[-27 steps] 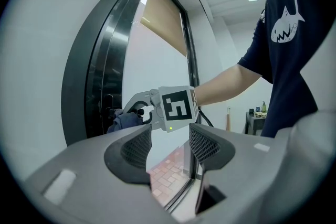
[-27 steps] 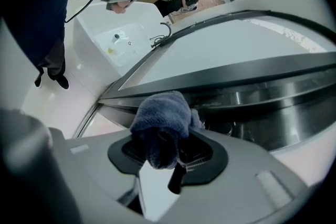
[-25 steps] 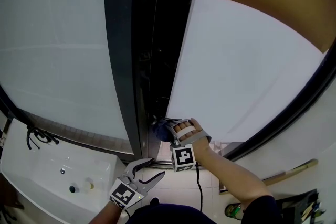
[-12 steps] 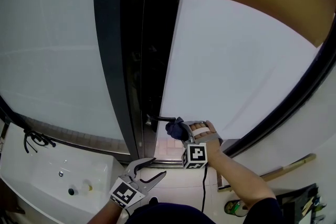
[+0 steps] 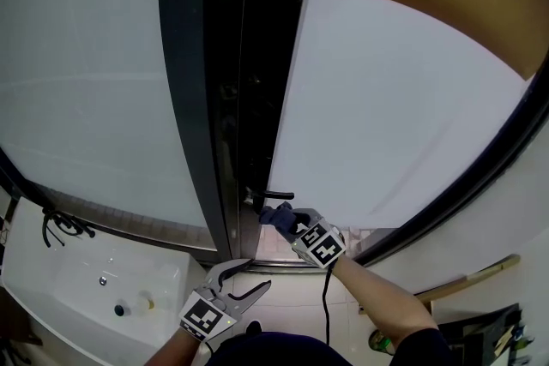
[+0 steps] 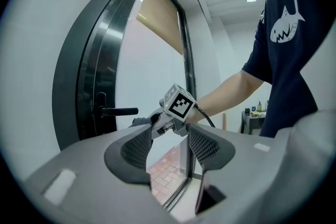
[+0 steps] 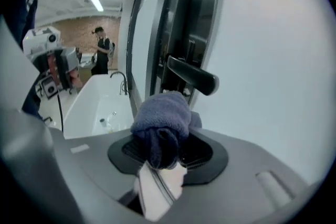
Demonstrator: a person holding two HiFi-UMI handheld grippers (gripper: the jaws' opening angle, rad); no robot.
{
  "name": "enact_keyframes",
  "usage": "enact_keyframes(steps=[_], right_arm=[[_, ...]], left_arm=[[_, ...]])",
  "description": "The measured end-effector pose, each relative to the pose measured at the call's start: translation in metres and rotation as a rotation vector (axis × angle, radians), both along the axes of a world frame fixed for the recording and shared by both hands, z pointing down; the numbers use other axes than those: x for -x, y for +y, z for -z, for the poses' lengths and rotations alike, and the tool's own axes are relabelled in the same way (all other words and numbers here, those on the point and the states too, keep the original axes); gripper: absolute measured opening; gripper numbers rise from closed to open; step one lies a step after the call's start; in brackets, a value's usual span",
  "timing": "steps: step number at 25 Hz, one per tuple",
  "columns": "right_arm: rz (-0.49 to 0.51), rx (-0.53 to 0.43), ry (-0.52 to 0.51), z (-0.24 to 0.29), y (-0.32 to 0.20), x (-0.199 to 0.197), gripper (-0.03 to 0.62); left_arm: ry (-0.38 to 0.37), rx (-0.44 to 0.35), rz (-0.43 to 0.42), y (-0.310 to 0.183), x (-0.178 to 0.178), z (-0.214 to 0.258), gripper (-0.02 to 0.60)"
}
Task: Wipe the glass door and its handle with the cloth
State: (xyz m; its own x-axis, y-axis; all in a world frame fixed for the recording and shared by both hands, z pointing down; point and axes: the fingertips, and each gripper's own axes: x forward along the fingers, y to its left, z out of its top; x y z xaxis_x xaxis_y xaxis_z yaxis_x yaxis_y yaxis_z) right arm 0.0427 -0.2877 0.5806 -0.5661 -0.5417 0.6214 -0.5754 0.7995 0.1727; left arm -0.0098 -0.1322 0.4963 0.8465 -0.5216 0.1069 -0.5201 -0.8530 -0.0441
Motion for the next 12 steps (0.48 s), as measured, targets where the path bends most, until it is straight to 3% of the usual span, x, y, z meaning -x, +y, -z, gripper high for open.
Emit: enact_keyframes(steps=[4, 12], right_arm=[[0.000, 0.079, -0.149, 0.004, -0.009, 0.039, 0.163], [-0.093, 0.065, -0.342, 0.021, -0.044, 0.070, 0.163]], left_arm=[[0.001, 0.006, 0.021, -0.003, 0.008, -0.002, 0.221], [-0.009, 0.025, 0.063, -0.007, 0.025, -0.013, 0.221]])
